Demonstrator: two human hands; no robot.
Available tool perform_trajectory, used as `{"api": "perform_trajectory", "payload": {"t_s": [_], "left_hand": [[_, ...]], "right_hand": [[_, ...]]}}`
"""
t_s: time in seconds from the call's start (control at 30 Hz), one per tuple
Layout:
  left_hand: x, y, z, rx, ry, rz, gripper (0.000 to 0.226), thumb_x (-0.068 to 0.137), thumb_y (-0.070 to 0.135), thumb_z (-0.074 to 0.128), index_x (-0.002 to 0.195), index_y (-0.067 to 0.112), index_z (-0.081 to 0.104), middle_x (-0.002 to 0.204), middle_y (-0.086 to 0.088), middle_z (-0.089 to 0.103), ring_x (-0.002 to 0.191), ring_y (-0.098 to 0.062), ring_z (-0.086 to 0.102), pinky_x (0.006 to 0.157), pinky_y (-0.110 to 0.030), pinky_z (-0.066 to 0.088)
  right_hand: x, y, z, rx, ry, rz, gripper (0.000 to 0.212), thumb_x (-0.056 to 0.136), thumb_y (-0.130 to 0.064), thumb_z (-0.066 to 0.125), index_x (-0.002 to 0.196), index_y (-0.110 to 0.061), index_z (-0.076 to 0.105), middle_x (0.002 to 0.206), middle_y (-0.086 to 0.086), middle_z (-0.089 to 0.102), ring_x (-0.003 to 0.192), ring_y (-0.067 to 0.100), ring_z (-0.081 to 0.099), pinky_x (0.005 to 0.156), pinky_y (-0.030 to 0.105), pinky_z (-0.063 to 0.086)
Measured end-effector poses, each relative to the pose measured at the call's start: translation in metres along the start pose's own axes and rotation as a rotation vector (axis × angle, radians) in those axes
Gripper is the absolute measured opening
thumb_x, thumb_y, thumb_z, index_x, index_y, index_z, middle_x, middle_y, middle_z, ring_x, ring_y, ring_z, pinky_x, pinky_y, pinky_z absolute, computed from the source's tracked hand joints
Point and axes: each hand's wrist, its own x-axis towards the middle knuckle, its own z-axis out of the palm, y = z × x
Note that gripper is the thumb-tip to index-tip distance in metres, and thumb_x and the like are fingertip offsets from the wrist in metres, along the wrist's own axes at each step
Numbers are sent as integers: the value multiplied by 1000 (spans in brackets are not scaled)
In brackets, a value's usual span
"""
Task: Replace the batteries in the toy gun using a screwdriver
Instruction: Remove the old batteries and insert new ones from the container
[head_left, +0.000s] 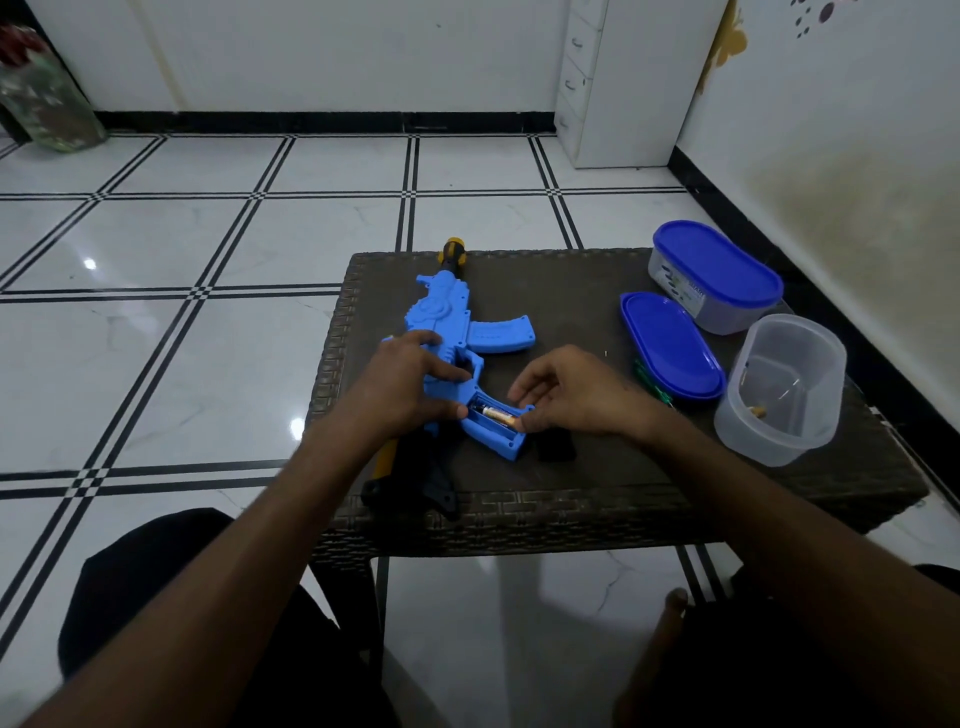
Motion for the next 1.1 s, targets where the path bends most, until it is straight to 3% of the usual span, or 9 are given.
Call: {"api": "perform_trajectory", "payload": {"t_s": [0.17, 0.27, 0.5, 0.6, 0.77, 0.83, 0.93, 1.03, 1.1], "left_hand": [[0, 1, 1, -11, 3, -12, 50, 74, 43, 78, 122, 36, 65, 152, -1, 33, 140, -26, 25, 110, -41, 26], [-2, 0, 1, -20, 13, -12, 50, 74, 42, 78, 121, 35, 65, 152, -1, 32, 140, -26, 24, 112, -41, 24], [-7, 2, -4, -136, -39, -21, 52, 76, 38, 78, 125, 35, 62, 154, -2, 31, 142, -22, 26, 109, -40, 31], [-10, 8, -8, -224, 93, -3, 45, 78, 32, 77, 121, 34, 65, 147, 0, 43, 135, -18, 39, 105, -36, 34], [-2, 50, 4, -356, 259, 135, 25, 81, 22, 75, 106, 22, 73, 113, 6, 67, 109, -8, 59, 92, -18, 40], [5, 76, 14, -379, 270, 187, 20, 82, 21, 74, 103, 20, 74, 108, 6, 70, 103, -8, 63, 93, -22, 45], [13, 118, 29, -382, 241, 238, 21, 84, 27, 71, 104, 24, 74, 109, 7, 71, 105, -8, 63, 96, -34, 48], [17, 155, 45, -380, 157, 301, 26, 84, 29, 70, 110, 26, 72, 110, 8, 72, 104, -7, 64, 95, -34, 50], [17, 171, 55, -402, 108, 299, 35, 84, 29, 70, 119, 25, 68, 112, 8, 71, 102, -4, 65, 96, -32, 51]], "right_hand": [[2, -9, 3, 218, -38, 132, 24, 75, 4, 77, 96, -7, 72, 85, 6, 71, 78, 12, 66, 76, 27, 57], [4, -14, 5, 216, -40, 139, 23, 76, 8, 75, 91, -9, 70, 82, 4, 68, 77, 11, 65, 74, 25, 57], [-25, -3, -13, 174, 71, 34, 20, 83, -12, 76, 102, -12, 70, 91, 1, 72, 77, 5, 64, 60, 15, 48], [-49, 16, -47, 57, 215, -38, 16, 84, -12, 74, 99, -15, 71, 93, 1, 71, 82, 6, 65, 68, 15, 49], [-83, 69, -108, -55, 433, 82, 14, 84, -7, 71, 91, -20, 71, 85, -3, 71, 75, 7, 66, 70, 25, 54], [-92, 87, -126, -142, 401, 161, 15, 85, -9, 72, 94, -20, 71, 89, -2, 71, 78, 9, 66, 76, 32, 57], [-96, 109, -139, -253, 339, 246, 16, 84, -13, 74, 100, -18, 73, 98, 3, 71, 84, 12, 65, 74, 26, 52], [-89, 122, -137, -360, 342, 305, 27, 84, -18, 74, 111, -15, 72, 112, 7, 68, 99, 21, 63, 86, 33, 52], [-79, 123, -132, -382, 337, 328, 33, 84, -21, 73, 116, -13, 68, 114, 7, 65, 102, 21, 61, 85, 33, 51]]}}
